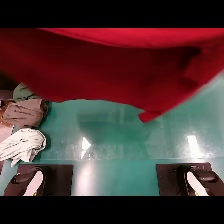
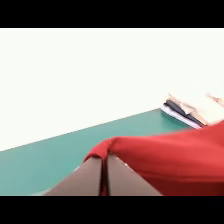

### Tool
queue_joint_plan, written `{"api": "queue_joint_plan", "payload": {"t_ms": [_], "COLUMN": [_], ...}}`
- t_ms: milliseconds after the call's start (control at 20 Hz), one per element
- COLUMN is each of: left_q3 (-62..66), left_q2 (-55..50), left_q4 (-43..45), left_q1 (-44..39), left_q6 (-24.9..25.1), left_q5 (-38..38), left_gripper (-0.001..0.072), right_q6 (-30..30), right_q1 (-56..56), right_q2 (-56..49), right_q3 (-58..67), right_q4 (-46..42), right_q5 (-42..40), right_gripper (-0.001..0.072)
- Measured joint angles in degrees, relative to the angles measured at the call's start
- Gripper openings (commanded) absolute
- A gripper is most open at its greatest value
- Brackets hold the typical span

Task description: Fold the shirts.

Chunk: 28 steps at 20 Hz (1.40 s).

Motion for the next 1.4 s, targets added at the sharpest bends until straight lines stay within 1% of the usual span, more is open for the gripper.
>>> {"api": "queue_joint_plan", "payload": {"t_ms": [100,200,350,450,550,600,750,800,850,900,950,1000,1050,1150,1300,1350,1400], "left_q3": [-0.76,-4.59,-14.1,-21.51,-27.71,-29.68,-32.85,-33.27,-33.51,-33.7,-33.86,-33.92,-33.99,-34.07,-34.86,-36.04,-37.94], "left_q2": [-0.81,-3.08,-8.41,-13.27,-19.41,-22.62,-32.04,-34.8,-37.0,-38.64,-39.91,-40.79,-41.42,-42.07,-42.56,-42.45,-42.05], "left_q4": [0.07,0.33,0.57,0.61,0.22,0.11,-4.02,-6.23,-8.66,-9.84,-10.82,-12.0,-12.57,-12.13,-7.02,-4.63,-2.51], "left_q1": [0.0,0.0,0.0,-0.02,-0.02,-0.02,-0.02,-0.02,-0.02,0.02,0.17,0.11,-0.04,0.07,-0.04,0.0,0.07], "left_q6": [-1.07,-2.14,-2.89,-2.84,-2.01,-1.05,2.95,4.37,5.68,6.62,7.19,7.82,8.41,9.03,9.18,9.05,8.94], "left_q5": [-1.55,-4.35,-7.04,-6.99,-4.04,-2.1,5.14,7.23,8.92,10.36,11.15,11.61,11.52,10.27,2.6,0.63,-0.79], "left_gripper": [0.0022,0.0022,0.0022,0.0023,0.0023,0.0023,0.0024,0.0043,0.0304,0.0448,0.0429,0.0429,0.0429,0.0427,0.0427,0.0428,0.0428], "right_q6": [1.73,3.39,5.03,5.49,5.73,5.86,6.1,6.1,6.1,6.12,6.12,6.1,6.1,6.08,3.37,2.23,1.42], "right_q1": [0.02,0.04,0.04,0.04,0.07,0.07,0.09,0.13,0.24,0.39,0.39,0.39,0.31,-0.81,-2.38,-2.99,-3.5], "right_q2": [-3.52,-9.27,-20.7,-28.15,-35.1,-37.94,-45.0,-46.53,-47.89,-49.05,-49.77,-50.27,-50.66,-50.8,-48.39,-46.75,-44.96], "right_q3": [4.5,7.93,9.92,8.66,5.68,4.02,-0.59,-1.53,-2.27,-2.84,-3.15,-3.17,-2.93,-1.86,-2.6,-4.28,-6.47], "right_q4": [-1.9,-3.37,-4.2,-4.52,-4.55,-4.63,-4.66,-4.63,-4.7,-5.31,-5.25,-4.68,-4.17,-3.48,0.15,0.98,1.55], "right_q5": [4.7,10.51,19.43,22.93,23.02,21.7,14.93,12.63,10.16,8.26,6.93,5.77,5.53,6.25,12.15,14.12,15.32], "right_gripper": [0.0011,0.0011,0.0012,0.0012,0.0012,0.0012,0.0016,0.0028,0.0239,0.0496,0.0492,0.0447,0.0432,0.0428,0.0427,0.0408,0.0282]}}
